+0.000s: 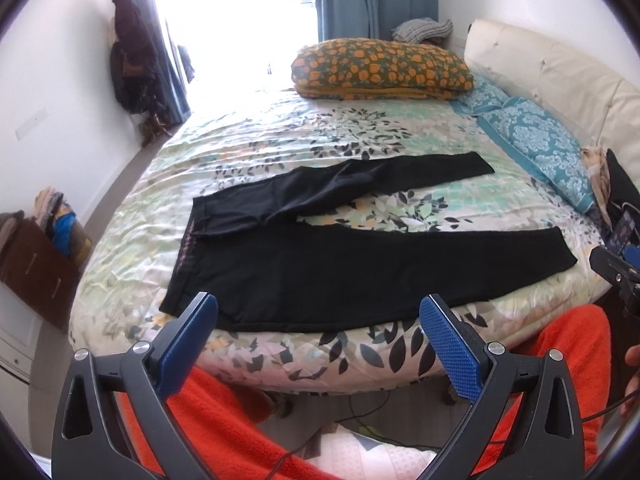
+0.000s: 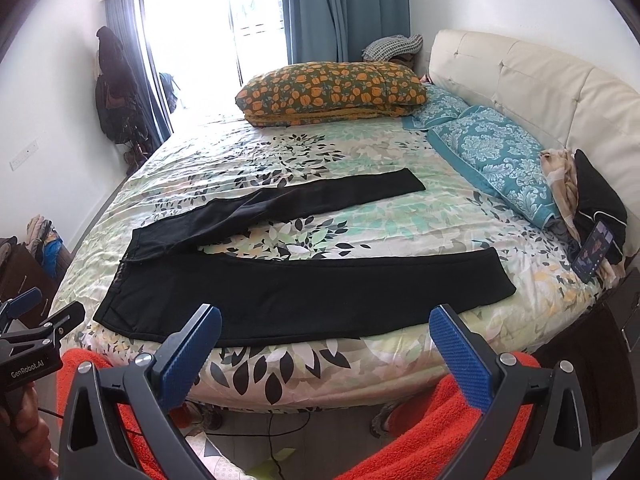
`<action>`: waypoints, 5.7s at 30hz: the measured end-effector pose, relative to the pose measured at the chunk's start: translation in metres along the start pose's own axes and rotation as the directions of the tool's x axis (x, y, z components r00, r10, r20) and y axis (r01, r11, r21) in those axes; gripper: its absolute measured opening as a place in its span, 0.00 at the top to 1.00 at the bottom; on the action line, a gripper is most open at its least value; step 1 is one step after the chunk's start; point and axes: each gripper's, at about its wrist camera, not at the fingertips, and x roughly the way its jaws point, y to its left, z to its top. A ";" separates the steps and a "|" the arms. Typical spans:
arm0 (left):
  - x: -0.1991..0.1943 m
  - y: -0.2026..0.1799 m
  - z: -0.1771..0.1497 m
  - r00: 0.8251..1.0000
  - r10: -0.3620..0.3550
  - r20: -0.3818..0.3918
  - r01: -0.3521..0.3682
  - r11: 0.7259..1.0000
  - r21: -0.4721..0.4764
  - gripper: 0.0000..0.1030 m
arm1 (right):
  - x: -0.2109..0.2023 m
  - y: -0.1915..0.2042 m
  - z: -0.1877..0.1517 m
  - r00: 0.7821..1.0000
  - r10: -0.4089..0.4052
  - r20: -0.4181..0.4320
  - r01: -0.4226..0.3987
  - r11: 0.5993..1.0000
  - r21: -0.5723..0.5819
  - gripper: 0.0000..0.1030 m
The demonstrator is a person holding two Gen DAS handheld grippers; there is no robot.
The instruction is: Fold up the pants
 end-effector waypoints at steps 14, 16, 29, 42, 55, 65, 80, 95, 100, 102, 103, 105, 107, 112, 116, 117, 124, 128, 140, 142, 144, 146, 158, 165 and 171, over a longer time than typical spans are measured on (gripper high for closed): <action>-0.032 0.019 -0.025 0.999 -0.008 0.047 0.010 0.999 -0.033 0.01 | -0.026 0.026 -0.020 1.000 0.028 0.008 -0.027 0.997 -0.074 0.00; -0.035 0.022 -0.028 0.999 0.004 0.042 -0.002 0.999 -0.047 0.01 | -0.031 0.028 -0.023 0.999 0.051 0.013 -0.050 0.995 -0.081 0.00; -0.034 0.011 -0.031 0.996 0.075 -0.039 -0.078 0.993 -0.088 0.01 | -0.023 0.024 -0.030 0.977 0.208 0.057 -0.200 0.973 -0.120 0.00; 0.012 0.006 -0.007 0.999 -0.014 -0.033 0.011 0.997 -0.076 0.01 | 0.009 0.014 -0.025 0.988 0.153 0.022 -0.151 0.986 -0.066 0.00; 0.042 -0.007 -0.026 0.989 -0.077 -0.127 0.068 0.995 -0.079 0.01 | 0.050 0.040 -0.045 0.978 0.159 -0.136 -0.176 0.977 -0.124 0.00; 0.046 -0.012 -0.025 0.988 -0.072 -0.137 0.063 0.996 -0.069 0.01 | 0.056 0.040 -0.047 0.971 0.175 -0.162 -0.193 0.976 -0.103 0.00; 0.046 -0.012 -0.027 0.988 -0.060 -0.144 0.052 0.997 -0.062 0.01 | 0.060 0.052 -0.049 0.963 0.195 -0.184 -0.222 0.965 -0.139 0.00; 0.051 -0.013 -0.028 0.986 -0.058 -0.158 0.048 0.997 -0.065 0.01 | 0.065 0.051 -0.049 0.958 0.205 -0.199 -0.232 0.965 -0.124 0.00; 0.054 -0.014 -0.028 0.985 -0.056 -0.161 0.047 0.997 -0.061 0.01 | 0.068 0.049 -0.050 0.957 0.205 -0.207 -0.232 0.966 -0.114 0.00; 0.054 -0.015 -0.028 0.985 -0.056 -0.162 0.047 0.997 -0.060 0.01 | 0.069 0.048 -0.050 0.957 0.204 -0.208 -0.230 0.967 -0.111 0.00; 0.054 -0.015 -0.028 0.985 -0.057 -0.163 0.047 0.997 -0.060 0.01 | 0.070 0.048 -0.051 0.957 0.202 -0.209 -0.228 0.967 -0.109 0.00; 0.055 -0.015 -0.028 0.984 -0.056 -0.166 0.047 0.997 -0.059 0.01 | 0.072 0.047 -0.051 0.956 0.201 -0.213 -0.227 0.968 -0.106 0.00; 0.056 -0.016 -0.029 0.984 -0.055 -0.170 0.046 0.997 -0.058 0.01 | 0.073 0.046 -0.052 0.956 0.199 -0.217 -0.225 0.969 -0.102 0.00; 0.058 -0.015 -0.029 0.983 -0.053 -0.176 0.043 0.997 -0.059 0.01 | 0.076 0.045 -0.053 0.953 0.203 -0.227 -0.228 0.969 -0.090 0.00; 0.060 -0.016 -0.029 0.982 -0.051 -0.181 0.041 0.997 -0.058 0.01 | 0.078 0.038 -0.052 0.946 0.238 -0.220 -0.252 0.967 -0.036 0.00; 0.060 -0.016 -0.029 0.982 -0.050 -0.182 0.040 0.998 -0.057 0.01 | 0.079 0.036 -0.052 0.946 0.242 -0.217 -0.253 0.967 -0.023 0.00; 0.063 -0.019 -0.029 0.980 -0.052 -0.190 0.043 0.998 -0.050 0.01 | 0.081 0.035 -0.050 0.958 0.200 -0.208 -0.218 0.974 -0.067 0.00; 0.068 -0.020 -0.028 0.979 -0.044 -0.198 0.037 0.999 -0.038 0.01 | 0.088 0.037 -0.054 0.952 0.196 -0.234 -0.220 0.972 -0.085 0.00; 0.112 -0.018 0.023 0.994 -0.002 -0.110 0.000 1.000 -0.023 0.01 | 0.098 0.016 -0.026 0.986 0.168 0.008 -0.160 0.953 -0.259 0.00; 0.131 -0.022 0.034 0.992 -0.019 -0.125 0.014 0.999 -0.041 0.01 | 0.117 0.011 -0.020 0.987 0.146 -0.060 -0.157 0.951 -0.268 0.00; 0.153 -0.026 0.045 0.989 -0.045 -0.144 0.036 0.998 -0.060 0.01 | 0.133 -0.005 -0.011 0.981 0.179 -0.078 -0.191 0.962 -0.193 0.00; 0.174 -0.032 0.057 0.987 -0.043 -0.155 0.034 0.997 -0.062 0.01 | 0.156 -0.024 0.005 0.970 0.211 -0.118 -0.224 0.968 -0.110 0.00; 0.244 -0.044 0.039 0.951 -0.058 -0.304 0.030 0.995 -0.095 0.01 | 0.453 -0.231 0.150 0.964 0.163 -0.212 -0.100 0.955 0.279 0.05; 0.272 -0.040 0.015 0.913 -0.024 -0.408 -0.017 0.995 -0.095 0.01 | 0.587 -0.307 0.209 0.968 0.053 -0.247 0.052 0.915 0.400 0.25; 0.292 -0.042 0.019 0.901 -0.024 -0.432 -0.020 0.995 -0.097 0.02 | 0.611 -0.279 0.232 0.950 -0.010 -0.313 0.070 0.981 0.180 0.82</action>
